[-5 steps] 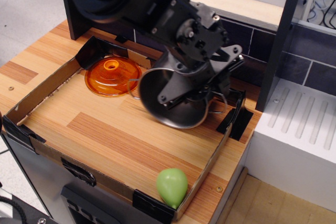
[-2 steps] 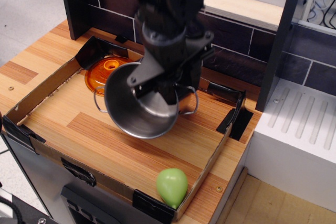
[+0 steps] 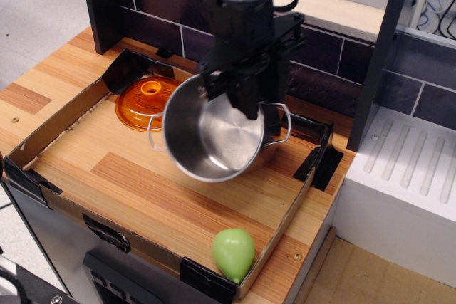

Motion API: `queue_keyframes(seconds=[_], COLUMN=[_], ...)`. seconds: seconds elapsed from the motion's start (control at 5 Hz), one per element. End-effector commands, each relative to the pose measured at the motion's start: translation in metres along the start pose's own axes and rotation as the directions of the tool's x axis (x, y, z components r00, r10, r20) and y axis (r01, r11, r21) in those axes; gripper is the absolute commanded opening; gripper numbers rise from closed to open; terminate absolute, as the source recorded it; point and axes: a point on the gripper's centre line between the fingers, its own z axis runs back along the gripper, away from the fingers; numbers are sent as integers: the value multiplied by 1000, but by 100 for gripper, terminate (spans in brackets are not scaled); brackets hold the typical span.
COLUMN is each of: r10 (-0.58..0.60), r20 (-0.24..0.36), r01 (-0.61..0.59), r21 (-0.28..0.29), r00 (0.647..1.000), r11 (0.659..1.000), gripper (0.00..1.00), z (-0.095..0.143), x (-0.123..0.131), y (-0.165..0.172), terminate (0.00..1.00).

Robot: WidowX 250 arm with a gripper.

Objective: Upright metal pot

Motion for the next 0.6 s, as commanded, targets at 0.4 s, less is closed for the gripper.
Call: queue_keyframes(seconds=[0.4], r10=[56], r20=[121], r01=[-78], r21=[184], r00=[991], r11=[980], gripper=[0], z=[-10], x=[21], y=[-22], terminate=[0])
